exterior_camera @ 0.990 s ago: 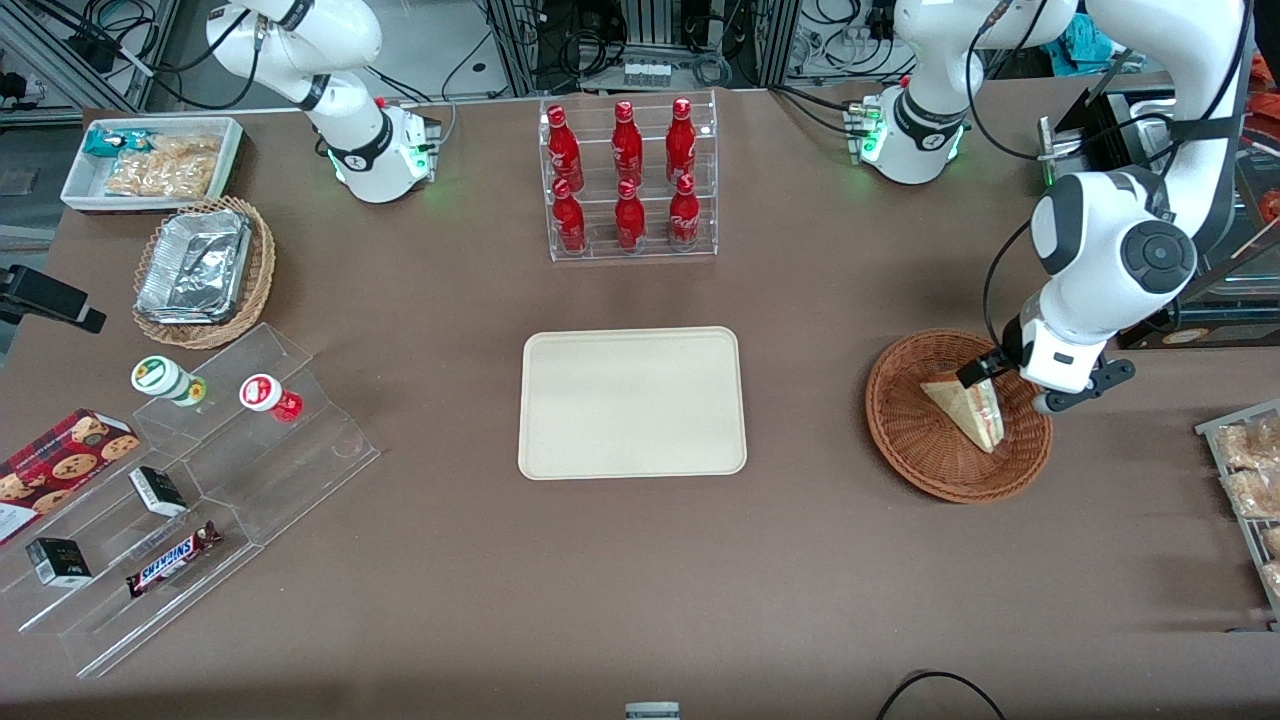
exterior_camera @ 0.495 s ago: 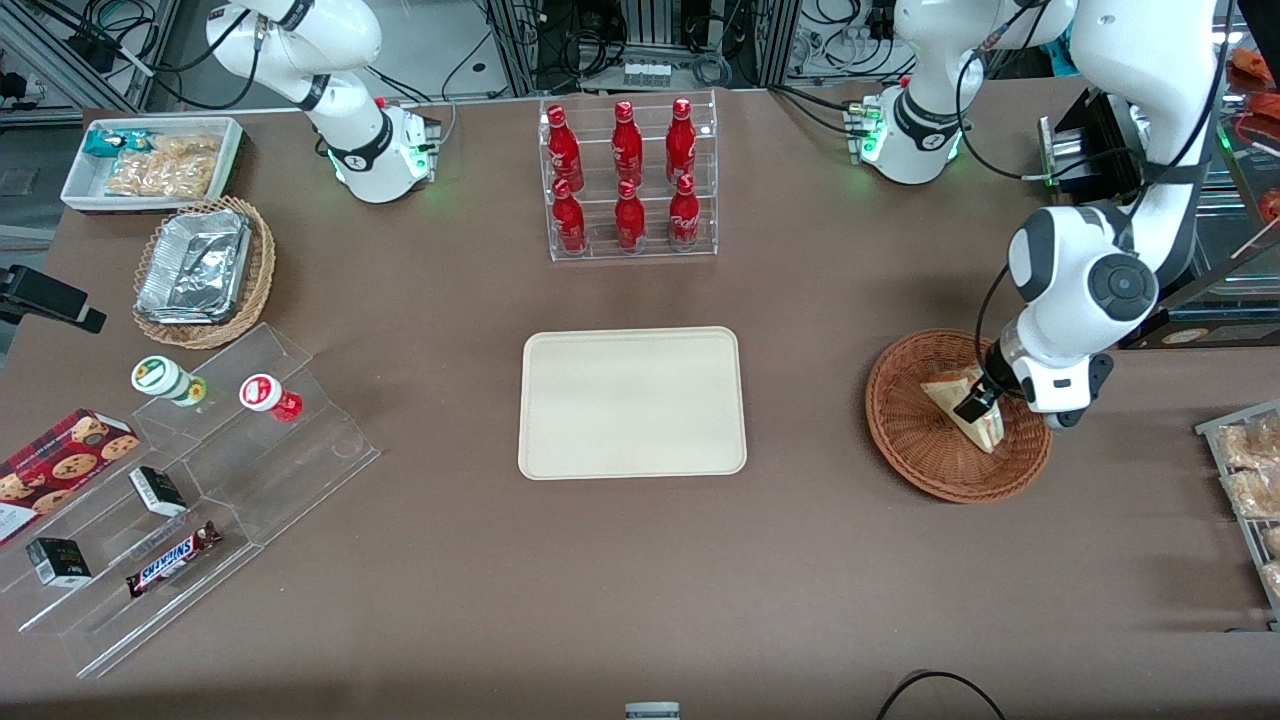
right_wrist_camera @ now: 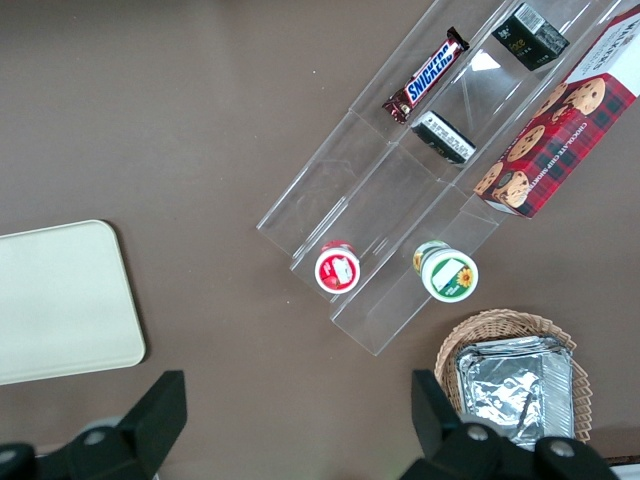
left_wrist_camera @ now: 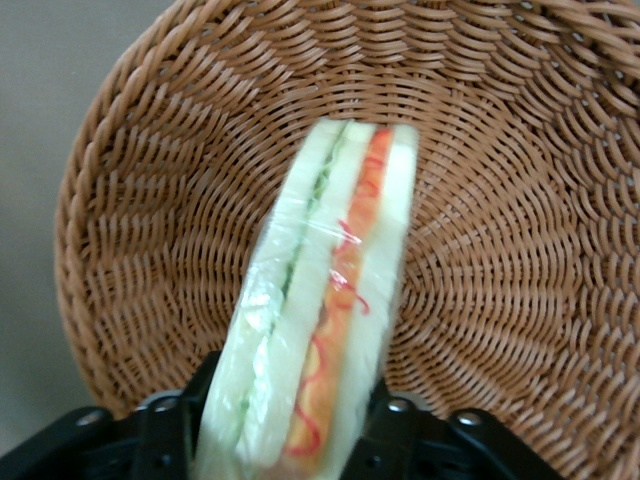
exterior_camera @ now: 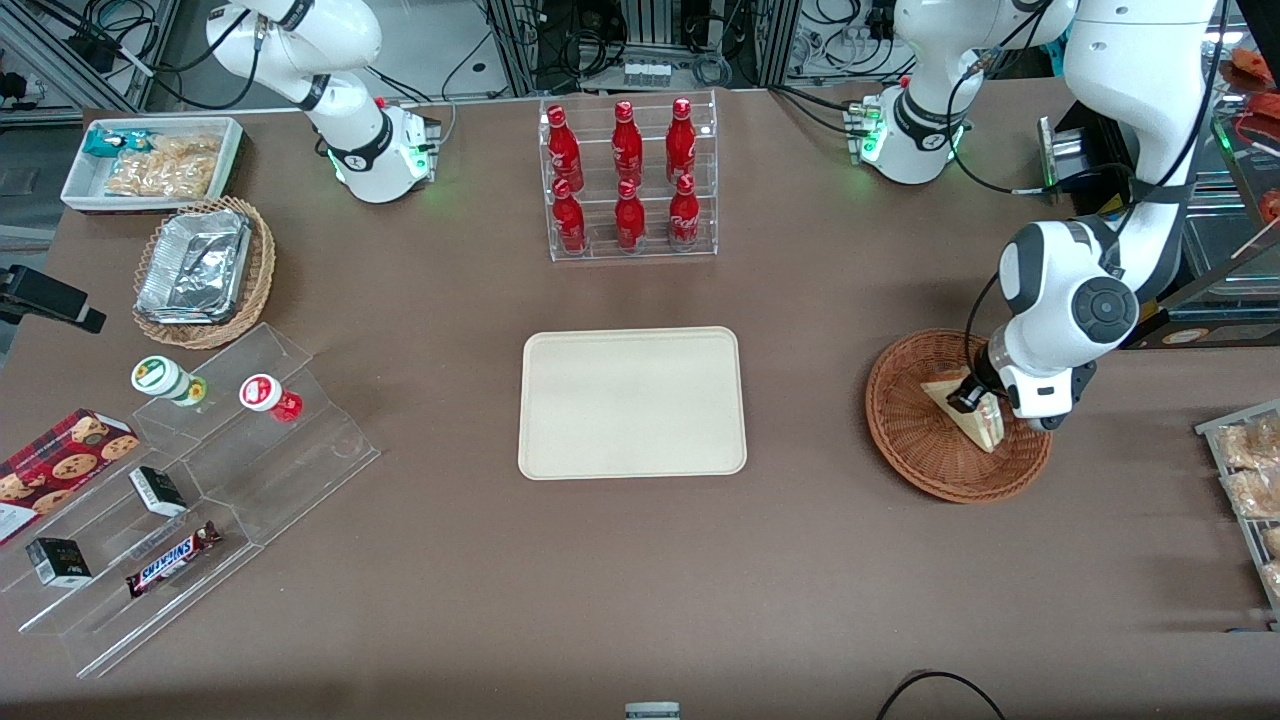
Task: Place sandwich from basket to tray
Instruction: 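Close the left gripper on the wrapped sandwich in the basket, then lift the sandwich and carry it with the left gripper over the cream tray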
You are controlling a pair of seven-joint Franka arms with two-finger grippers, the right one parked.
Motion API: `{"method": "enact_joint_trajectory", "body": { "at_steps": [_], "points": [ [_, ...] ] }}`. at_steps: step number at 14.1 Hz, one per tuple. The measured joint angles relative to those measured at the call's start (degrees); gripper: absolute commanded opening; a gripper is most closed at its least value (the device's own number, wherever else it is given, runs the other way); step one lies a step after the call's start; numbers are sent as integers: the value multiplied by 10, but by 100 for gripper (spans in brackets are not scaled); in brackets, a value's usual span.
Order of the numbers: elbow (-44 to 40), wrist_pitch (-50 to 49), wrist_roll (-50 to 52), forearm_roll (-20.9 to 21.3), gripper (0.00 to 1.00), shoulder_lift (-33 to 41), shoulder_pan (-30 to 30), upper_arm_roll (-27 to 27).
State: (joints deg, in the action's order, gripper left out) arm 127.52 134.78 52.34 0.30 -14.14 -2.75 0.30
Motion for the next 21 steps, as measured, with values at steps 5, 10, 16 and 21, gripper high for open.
{"method": "enact_joint_trajectory", "body": {
  "at_steps": [5,10,16,21],
  "points": [
    [-98,-137,-2,1,4,15,-10,-16],
    [-160,-174,-32,1,9,10,-42,-112],
    [-315,-173,-13,1,4,-121,-180,-138],
    [-451,-169,29,3,4,-238,-279,-137]
  ]
}}
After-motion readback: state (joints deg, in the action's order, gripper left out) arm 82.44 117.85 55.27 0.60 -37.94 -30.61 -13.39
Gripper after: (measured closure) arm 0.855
